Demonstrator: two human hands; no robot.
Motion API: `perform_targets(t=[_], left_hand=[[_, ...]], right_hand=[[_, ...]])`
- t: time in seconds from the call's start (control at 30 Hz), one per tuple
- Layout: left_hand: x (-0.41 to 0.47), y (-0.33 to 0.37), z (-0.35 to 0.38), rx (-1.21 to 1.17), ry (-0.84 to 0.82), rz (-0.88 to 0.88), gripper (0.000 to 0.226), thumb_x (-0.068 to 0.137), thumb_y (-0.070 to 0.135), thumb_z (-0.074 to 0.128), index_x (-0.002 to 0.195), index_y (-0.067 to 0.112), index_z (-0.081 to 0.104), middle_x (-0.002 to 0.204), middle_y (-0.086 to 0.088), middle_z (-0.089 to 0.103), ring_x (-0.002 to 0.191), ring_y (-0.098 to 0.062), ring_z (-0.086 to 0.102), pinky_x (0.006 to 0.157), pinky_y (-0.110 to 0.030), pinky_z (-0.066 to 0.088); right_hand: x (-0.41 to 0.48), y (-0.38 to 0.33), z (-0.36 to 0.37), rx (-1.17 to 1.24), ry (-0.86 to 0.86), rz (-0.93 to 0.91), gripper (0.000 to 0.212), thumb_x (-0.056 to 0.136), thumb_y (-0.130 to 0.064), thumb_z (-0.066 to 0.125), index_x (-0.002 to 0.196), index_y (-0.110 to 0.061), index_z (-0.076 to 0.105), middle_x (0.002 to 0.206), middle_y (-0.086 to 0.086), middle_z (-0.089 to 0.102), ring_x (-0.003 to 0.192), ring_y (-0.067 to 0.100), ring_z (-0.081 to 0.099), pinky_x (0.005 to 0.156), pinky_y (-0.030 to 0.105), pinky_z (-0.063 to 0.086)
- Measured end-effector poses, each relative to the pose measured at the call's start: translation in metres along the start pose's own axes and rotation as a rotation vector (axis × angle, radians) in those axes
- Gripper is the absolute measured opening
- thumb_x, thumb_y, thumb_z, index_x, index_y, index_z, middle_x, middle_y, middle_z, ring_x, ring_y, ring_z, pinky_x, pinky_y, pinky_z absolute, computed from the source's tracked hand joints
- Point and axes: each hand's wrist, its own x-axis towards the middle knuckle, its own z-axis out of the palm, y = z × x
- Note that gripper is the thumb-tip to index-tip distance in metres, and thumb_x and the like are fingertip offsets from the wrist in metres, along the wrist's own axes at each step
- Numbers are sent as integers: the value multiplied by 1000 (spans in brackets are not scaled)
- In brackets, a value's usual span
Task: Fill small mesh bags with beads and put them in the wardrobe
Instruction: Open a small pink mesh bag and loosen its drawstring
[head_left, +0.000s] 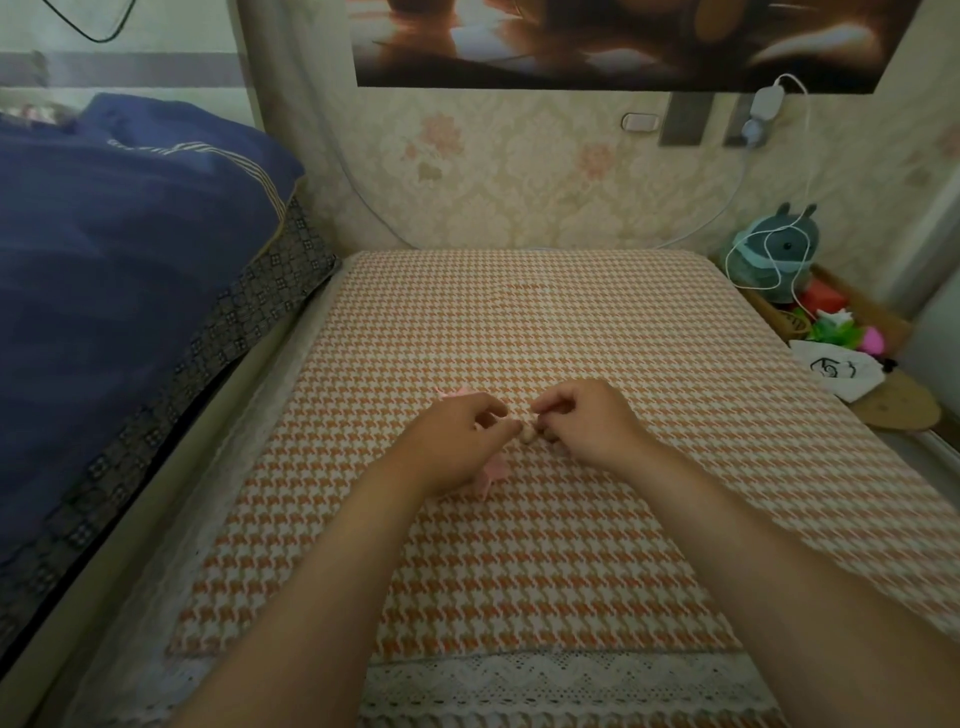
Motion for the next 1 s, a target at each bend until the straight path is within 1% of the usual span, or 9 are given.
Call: perform_targets(t=[0.1, 0.27, 0.37, 0.57, 0.67, 0.73, 0.8, 0.87, 1.0], left_hand=[[8, 5, 6, 51, 119, -24, 22, 94, 39, 57, 112, 32, 67, 108, 12, 69, 75, -7, 68, 82, -35, 56], [20, 11, 14, 178, 24, -45, 24, 91, 34, 59, 113, 31, 69, 111, 8, 68, 96, -16, 64, 88, -39, 55], [23, 14, 17, 231, 20, -23, 23, 86, 30, 61, 107, 32, 71, 108, 6, 69, 99, -17, 64, 88, -38, 54], [24, 9, 18, 202, 91, -8, 25, 89, 38, 63, 111, 28, 66, 106, 9, 72, 98, -14, 65, 87, -36, 54], [26, 7, 17, -1, 154, -33, 17, 88, 36, 69, 102, 27, 66, 95, 10, 71, 89, -11, 66, 82, -36, 55], [27, 6, 15, -145, 194, -29, 12, 85, 27, 74, 94, 24, 65, 88, 9, 70, 84, -9, 66, 79, -33, 55], [25, 6, 12, -252, 224, -31, 11, 83, 24, 77, 86, 25, 66, 83, 9, 70, 79, -8, 66, 72, -27, 52], [23, 6, 9, -310, 238, -34, 9, 84, 25, 77, 82, 26, 69, 78, 9, 71, 73, -7, 66, 64, -19, 47], [16, 5, 2, -179, 234, 1, 14, 90, 35, 69, 78, 28, 71, 74, 9, 70, 70, -6, 63, 61, -23, 45]], right_hand=[[1, 7, 3, -266, 28, -101, 14, 91, -26, 69, 99, -35, 76, 102, -13, 74, 93, 9, 68, 81, 34, 59], [2, 3, 10, -547, 7, -283, 19, 89, -46, 70, 102, -33, 77, 98, -12, 68, 83, 13, 64, 62, 29, 49], [5, 4, 13, -640, 15, -313, 21, 92, -45, 65, 105, -32, 75, 102, -8, 60, 88, 17, 63, 65, 30, 46], [3, 6, 11, -441, 25, -310, 17, 92, -41, 66, 106, -34, 74, 105, -10, 65, 93, 14, 63, 72, 32, 51], [0, 2, 10, -250, 21, -295, 13, 88, -37, 71, 100, -34, 73, 97, -13, 71, 85, 8, 65, 73, 34, 56], [-1, 0, 11, -164, 26, -298, 14, 86, -35, 73, 100, -34, 73, 95, -17, 71, 84, 0, 64, 71, 29, 53], [-3, -4, 12, -81, 44, -299, 16, 84, -32, 76, 100, -36, 72, 93, -20, 71, 85, -6, 63, 71, 22, 51], [-4, -7, 13, -15, 61, -288, 17, 82, -32, 79, 95, -38, 70, 89, -20, 71, 86, -5, 65, 75, 25, 55], [-6, -10, 14, 8, 62, -266, 12, 82, -41, 79, 92, -34, 75, 83, -20, 71, 82, -6, 65, 74, 23, 55]])
